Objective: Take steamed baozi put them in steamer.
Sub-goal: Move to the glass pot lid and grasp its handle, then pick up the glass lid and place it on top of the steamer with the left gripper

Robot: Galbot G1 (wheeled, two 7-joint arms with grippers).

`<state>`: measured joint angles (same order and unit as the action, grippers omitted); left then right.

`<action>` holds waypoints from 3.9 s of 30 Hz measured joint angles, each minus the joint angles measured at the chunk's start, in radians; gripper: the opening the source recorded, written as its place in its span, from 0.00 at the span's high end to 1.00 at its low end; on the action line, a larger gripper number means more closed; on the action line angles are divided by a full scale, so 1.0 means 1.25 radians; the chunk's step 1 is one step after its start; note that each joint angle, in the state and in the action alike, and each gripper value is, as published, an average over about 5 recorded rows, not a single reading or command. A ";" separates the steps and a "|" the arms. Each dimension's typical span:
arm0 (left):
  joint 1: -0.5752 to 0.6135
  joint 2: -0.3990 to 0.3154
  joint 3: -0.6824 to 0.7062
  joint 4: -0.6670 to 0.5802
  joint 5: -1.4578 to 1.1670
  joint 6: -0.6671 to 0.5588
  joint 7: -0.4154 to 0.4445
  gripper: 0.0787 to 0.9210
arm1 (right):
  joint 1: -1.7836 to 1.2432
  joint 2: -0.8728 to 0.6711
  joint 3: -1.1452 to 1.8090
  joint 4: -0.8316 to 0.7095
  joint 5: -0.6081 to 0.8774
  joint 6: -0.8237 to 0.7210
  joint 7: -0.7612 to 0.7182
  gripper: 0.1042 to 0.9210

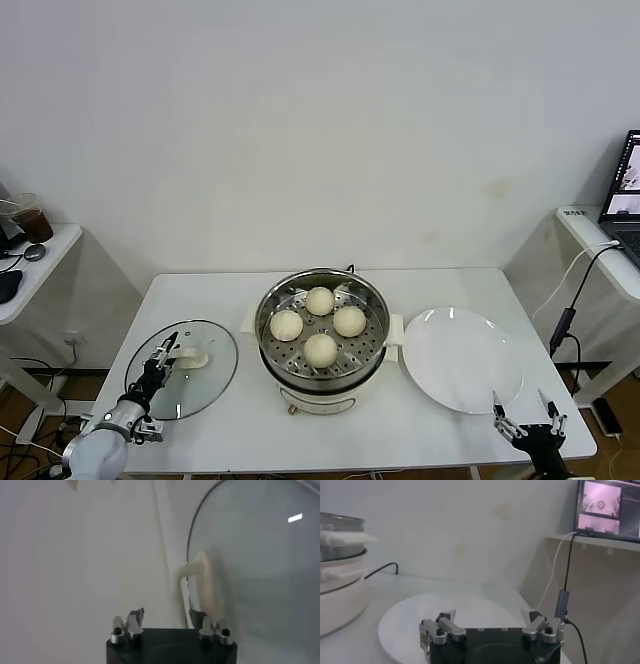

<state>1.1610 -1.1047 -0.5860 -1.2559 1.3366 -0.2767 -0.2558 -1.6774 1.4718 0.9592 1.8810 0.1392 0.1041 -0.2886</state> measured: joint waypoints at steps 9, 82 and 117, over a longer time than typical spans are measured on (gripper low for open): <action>-0.005 0.002 0.000 0.013 -0.013 0.001 -0.005 0.84 | -0.003 0.000 -0.012 0.004 0.001 -0.004 -0.003 0.12; -0.186 -0.072 0.605 -0.554 -0.009 0.673 0.432 0.89 | 0.027 0.038 -0.135 -0.051 -0.223 0.074 0.026 0.12; -0.185 -0.105 0.608 -0.491 -0.011 0.665 0.393 0.89 | 0.021 0.034 -0.145 -0.053 -0.235 0.084 0.022 0.12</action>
<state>0.9303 -1.2361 0.1739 -1.8693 1.3225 0.5542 0.2355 -1.6513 1.5144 0.7779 1.8143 -0.1544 0.2096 -0.2607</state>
